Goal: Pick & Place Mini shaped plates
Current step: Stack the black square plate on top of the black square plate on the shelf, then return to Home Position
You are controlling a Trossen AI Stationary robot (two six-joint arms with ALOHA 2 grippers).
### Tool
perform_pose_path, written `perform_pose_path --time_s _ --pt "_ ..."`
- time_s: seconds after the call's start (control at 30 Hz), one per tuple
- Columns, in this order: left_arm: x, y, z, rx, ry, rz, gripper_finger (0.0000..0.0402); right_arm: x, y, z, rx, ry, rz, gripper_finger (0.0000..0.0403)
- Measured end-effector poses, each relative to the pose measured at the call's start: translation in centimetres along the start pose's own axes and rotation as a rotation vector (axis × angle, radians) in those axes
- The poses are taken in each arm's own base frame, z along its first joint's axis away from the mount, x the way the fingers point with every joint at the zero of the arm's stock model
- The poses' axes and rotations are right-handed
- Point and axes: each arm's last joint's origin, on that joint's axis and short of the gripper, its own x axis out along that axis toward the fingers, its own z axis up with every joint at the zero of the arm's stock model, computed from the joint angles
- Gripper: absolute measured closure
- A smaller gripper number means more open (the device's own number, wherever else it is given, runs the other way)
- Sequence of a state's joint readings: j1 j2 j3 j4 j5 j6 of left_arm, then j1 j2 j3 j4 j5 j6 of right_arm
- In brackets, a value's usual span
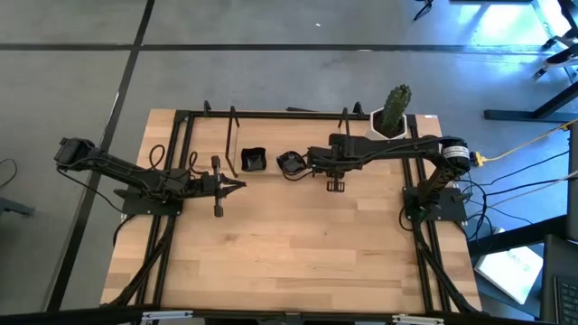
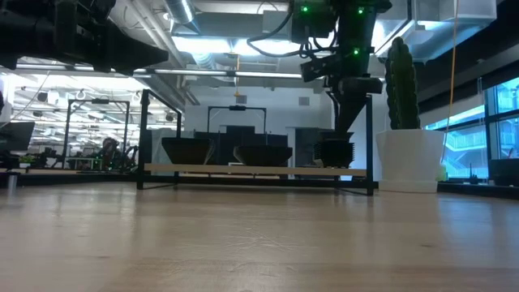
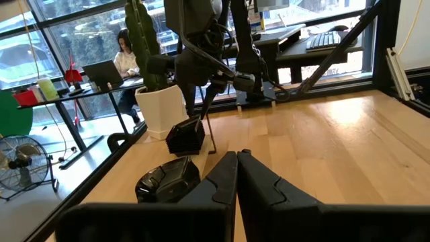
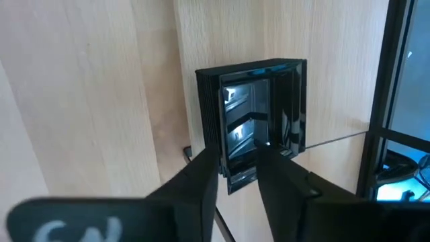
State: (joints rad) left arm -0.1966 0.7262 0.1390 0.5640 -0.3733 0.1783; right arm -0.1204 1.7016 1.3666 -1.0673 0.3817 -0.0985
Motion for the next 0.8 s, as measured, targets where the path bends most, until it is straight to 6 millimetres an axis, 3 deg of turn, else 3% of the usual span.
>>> perform_pose_path --time_s 0.6,0.8 --pt "0.0 0.0 0.0 0.000 0.000 0.000 0.0395 -0.4 0.8 0.1 0.041 -0.013 -0.078 0.0301" --pt "0.0 0.0 0.0 0.001 0.003 0.000 0.0392 0.3 1.1 0.5 0.030 0.006 -0.064 0.0301"
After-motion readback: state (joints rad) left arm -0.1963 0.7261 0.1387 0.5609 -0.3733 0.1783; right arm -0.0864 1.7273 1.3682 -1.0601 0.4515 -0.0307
